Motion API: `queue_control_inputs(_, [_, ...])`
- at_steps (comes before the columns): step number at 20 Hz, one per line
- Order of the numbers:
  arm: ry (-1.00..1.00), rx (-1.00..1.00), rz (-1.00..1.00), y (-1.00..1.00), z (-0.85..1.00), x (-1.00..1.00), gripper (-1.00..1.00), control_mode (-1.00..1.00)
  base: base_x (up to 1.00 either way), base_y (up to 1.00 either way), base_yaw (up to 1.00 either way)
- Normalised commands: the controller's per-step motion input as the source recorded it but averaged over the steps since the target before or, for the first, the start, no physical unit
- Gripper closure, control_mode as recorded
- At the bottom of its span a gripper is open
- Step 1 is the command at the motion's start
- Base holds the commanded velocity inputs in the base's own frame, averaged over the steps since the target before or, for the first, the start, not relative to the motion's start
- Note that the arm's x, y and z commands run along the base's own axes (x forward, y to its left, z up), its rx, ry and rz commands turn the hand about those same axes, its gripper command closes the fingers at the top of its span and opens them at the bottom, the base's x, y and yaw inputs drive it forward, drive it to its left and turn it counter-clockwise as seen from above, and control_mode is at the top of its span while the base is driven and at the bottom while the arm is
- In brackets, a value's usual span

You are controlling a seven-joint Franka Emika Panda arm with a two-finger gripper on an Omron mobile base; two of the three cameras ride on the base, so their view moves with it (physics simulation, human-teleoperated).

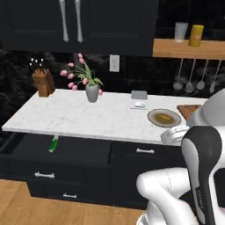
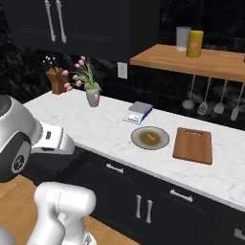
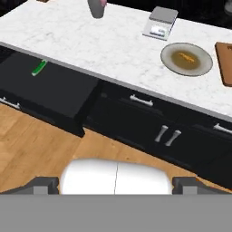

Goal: Pick up the knife from the drawer and place it on the cutting board. Then place the meat from the plate to the cutting board.

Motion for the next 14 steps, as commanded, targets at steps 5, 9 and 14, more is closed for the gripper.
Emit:
queue_control_inputs(5, [0.00,0.00,0.00,0.00,0.00,0.00,-1.00,1.00,0.21,-0.01,0.57])
queue_control_inputs(9, [0.00,0.00,0.00,0.00,0.00,0.00,-1.00,1.00,0.27,-0.13,0.59])
queue_control_inputs(14, [0.00,0.00,0.00,0.00,0.00,0.00,-1.00,1.00,0.32,-0.27,0.60])
